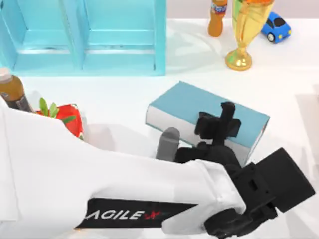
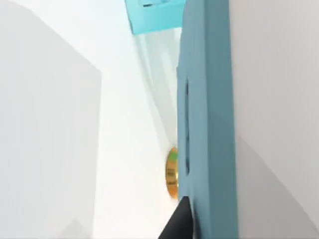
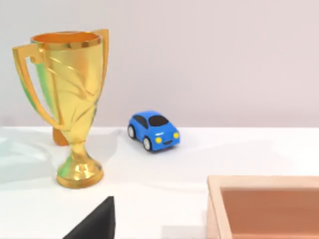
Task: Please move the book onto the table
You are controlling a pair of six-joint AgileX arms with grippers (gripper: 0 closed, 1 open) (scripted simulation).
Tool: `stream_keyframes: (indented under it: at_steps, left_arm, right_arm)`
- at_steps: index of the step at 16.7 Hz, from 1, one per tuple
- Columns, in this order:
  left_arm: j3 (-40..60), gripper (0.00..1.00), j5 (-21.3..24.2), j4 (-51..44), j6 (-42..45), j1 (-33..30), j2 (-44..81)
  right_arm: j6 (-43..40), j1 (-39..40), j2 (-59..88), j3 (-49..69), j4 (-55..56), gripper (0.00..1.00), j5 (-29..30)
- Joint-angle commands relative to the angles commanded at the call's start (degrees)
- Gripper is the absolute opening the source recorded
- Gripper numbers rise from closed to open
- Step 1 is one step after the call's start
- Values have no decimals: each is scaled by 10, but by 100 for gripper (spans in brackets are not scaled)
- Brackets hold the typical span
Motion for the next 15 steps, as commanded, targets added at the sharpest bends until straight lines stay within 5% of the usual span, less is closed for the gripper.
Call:
stream_keyframes:
  at_steps: [6,15]
  left_arm:
    - [24,0,-59,-71,-207,-61,50]
    - [26,0,-65,-86,-235,-69,56]
  right_arm:
    - [0,0,0,0,0,100,0]
    - [0,0,0,0,0,100,0]
